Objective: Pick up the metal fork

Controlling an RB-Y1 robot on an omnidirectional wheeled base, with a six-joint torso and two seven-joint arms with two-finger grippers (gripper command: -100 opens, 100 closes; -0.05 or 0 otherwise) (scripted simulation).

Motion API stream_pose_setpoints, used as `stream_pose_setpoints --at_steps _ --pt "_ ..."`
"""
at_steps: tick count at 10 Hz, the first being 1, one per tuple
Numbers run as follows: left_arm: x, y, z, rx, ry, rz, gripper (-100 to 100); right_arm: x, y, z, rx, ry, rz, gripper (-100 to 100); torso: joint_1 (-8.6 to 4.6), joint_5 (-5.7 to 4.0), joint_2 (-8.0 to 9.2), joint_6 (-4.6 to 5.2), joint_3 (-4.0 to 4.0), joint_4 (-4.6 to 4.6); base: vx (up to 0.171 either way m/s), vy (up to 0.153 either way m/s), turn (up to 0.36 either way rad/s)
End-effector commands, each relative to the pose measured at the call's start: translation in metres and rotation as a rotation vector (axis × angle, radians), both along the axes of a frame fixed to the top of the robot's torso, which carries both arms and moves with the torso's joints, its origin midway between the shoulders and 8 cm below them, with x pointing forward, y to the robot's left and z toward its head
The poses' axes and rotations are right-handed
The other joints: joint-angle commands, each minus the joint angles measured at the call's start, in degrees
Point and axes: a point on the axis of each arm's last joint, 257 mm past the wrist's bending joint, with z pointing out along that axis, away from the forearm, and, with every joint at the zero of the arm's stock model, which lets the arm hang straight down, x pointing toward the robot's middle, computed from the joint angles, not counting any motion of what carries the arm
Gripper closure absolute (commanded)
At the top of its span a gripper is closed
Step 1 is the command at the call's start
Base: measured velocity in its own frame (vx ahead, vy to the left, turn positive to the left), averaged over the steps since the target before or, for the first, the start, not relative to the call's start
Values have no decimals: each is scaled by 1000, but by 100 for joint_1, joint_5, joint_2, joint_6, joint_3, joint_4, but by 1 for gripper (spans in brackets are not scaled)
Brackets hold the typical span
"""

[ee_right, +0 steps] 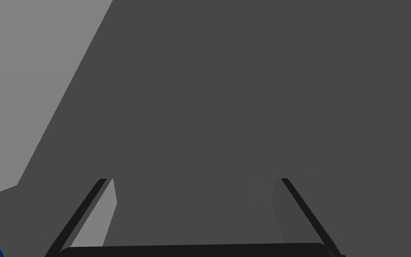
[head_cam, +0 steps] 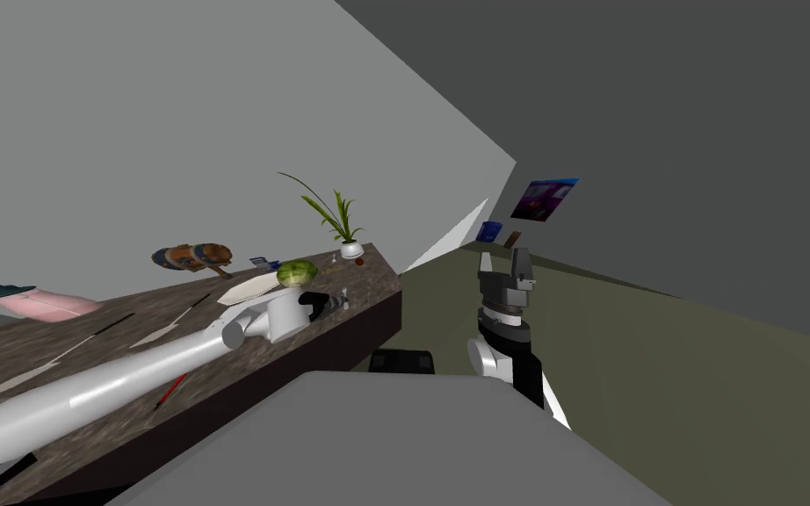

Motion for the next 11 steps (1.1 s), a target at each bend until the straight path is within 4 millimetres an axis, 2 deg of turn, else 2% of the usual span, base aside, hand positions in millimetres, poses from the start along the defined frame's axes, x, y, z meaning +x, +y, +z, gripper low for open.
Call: stream_pose_setpoints --at_steps 1,2,3,5,6,7,11 --pt "0 0 0 0 0 0 -100 0 0 0 0 0 0 0 0 0 0 0 0 0 40 48 -20" --pt "-1 0 0 2 3 -3 0 0 0 0 0 0 0 0 -16 -2 12 -1 6 2 7 9 2" --pt "2 5 -7 2 -2 6 -100 0 0 0 0 0 0 0 -31 -6 23 0 13 5 -4 3 -56" --pt "5 10 -16 3 -6 15 -100 0 0 0 0 0 0 0 -39 -8 34 0 19 8 -14 -2 -54" --pt "4 8 -12 2 -4 13 -100 0 0 0 0 0 0 0 -40 -8 37 0 21 8 -7 0 -10" --pt "4 8 -13 2 -5 12 100 0 0 0 0 0 0 0 -40 -9 36 -1 21 8 0 0 0" --pt "4 8 -13 2 -5 12 100 0 0 0 0 0 0 0 -40 -9 33 -1 19 8 0 0 0"
